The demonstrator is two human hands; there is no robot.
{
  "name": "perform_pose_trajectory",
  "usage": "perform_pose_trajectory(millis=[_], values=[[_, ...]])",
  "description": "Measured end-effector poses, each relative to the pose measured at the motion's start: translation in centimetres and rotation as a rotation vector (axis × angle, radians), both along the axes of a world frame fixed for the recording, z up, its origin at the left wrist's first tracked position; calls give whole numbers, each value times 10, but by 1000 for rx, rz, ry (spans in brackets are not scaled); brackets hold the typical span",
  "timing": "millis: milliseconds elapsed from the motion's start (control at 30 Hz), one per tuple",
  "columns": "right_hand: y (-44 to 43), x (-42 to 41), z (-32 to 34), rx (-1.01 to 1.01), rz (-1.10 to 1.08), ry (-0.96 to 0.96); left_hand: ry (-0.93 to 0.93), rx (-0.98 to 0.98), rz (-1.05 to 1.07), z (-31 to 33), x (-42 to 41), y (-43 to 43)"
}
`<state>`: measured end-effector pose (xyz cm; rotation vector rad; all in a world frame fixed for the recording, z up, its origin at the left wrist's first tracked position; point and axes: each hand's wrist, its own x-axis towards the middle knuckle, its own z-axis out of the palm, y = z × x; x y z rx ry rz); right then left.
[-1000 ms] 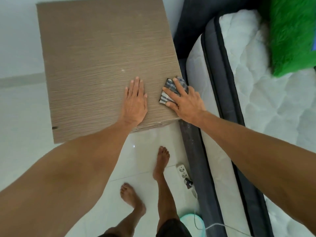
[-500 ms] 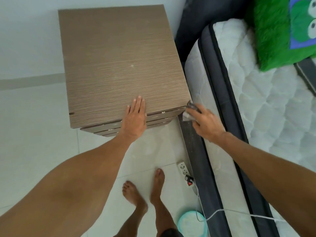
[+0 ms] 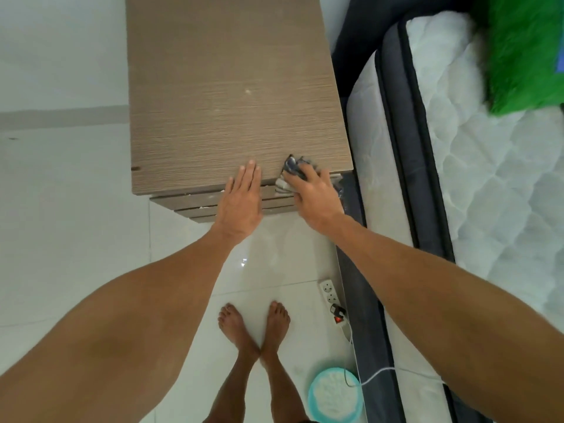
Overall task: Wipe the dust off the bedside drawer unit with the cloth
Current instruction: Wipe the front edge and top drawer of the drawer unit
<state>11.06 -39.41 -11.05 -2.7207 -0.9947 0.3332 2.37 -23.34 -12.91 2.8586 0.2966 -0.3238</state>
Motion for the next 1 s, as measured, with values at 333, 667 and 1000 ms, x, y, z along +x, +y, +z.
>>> perform_pose_trajectory(millis=[333, 667, 1000], values=[[-8, -90, -36, 151, -287, 348, -103, -93, 279, -4, -90, 16], [110, -110, -48, 196, 154, 40, -99, -91, 591, -33, -119, 102], [199, -119, -89, 27, 371, -227, -110, -48, 254, -53, -121, 168]])
